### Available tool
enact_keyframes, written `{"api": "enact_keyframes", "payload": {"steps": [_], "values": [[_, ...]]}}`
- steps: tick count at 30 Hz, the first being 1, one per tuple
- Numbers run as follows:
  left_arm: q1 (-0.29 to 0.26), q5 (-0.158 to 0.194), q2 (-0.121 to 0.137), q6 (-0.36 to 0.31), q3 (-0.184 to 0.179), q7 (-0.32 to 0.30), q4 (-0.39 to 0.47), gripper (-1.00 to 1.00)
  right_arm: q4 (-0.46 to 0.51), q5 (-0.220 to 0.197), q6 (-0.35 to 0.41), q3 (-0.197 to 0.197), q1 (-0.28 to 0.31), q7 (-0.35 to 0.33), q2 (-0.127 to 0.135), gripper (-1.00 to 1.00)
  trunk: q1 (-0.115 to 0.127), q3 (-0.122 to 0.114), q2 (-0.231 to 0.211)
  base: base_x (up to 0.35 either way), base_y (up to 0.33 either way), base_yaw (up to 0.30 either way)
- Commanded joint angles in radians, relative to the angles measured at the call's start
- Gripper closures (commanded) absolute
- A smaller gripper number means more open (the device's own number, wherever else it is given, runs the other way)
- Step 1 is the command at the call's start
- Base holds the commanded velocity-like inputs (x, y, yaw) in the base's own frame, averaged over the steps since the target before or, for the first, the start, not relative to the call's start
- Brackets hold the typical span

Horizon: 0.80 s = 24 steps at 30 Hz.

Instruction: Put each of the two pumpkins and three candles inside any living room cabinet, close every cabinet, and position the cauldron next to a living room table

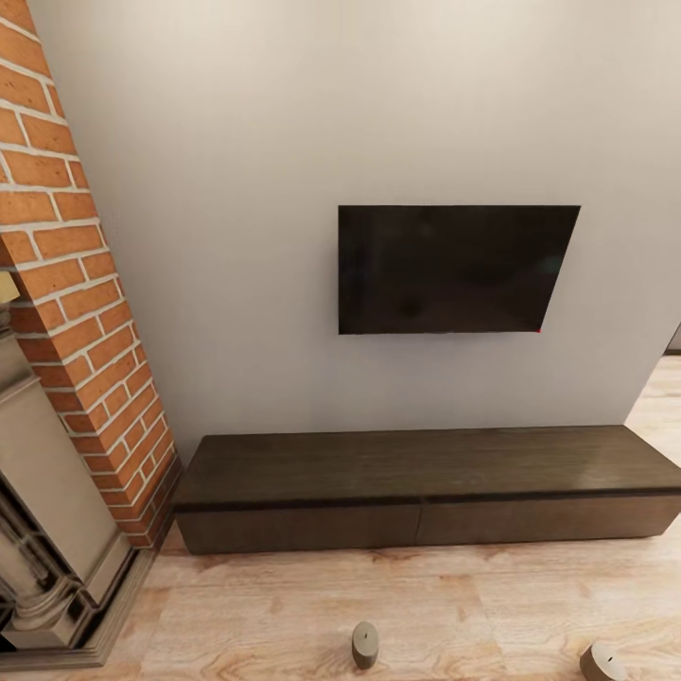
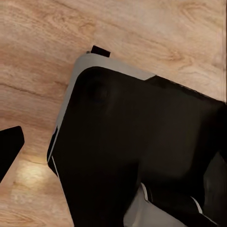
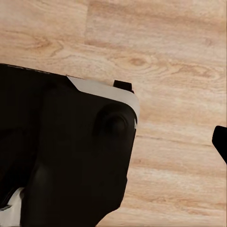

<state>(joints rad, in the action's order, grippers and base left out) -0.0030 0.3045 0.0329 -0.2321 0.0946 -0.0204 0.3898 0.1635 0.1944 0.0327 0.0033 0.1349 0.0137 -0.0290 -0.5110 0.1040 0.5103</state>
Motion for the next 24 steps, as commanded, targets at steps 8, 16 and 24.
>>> {"api": "enact_keyframes", "payload": {"steps": [8,16,24], "values": [[0.0,0.008,-0.002,-0.052,0.005,0.0,0.146,-1.0,0.003,0.007,0.197,0.0,0.148,-0.001,-0.044,-1.0,0.0,0.002,0.002,0.0,0.0,0.0],[0.0,0.008,-0.001,-0.197,0.032,0.0,0.349,-1.0,0.003,0.008,0.281,0.0,0.264,-0.001,-0.103,-1.0,0.0,0.002,0.002,0.0,0.0,0.0],[-0.001,0.007,-0.002,-0.401,0.074,0.003,0.588,-1.0,0.004,0.004,0.296,0.0,0.38,-0.003,-0.124,-1.0,0.0,0.002,0.002,0.0,0.0,0.0]]}}
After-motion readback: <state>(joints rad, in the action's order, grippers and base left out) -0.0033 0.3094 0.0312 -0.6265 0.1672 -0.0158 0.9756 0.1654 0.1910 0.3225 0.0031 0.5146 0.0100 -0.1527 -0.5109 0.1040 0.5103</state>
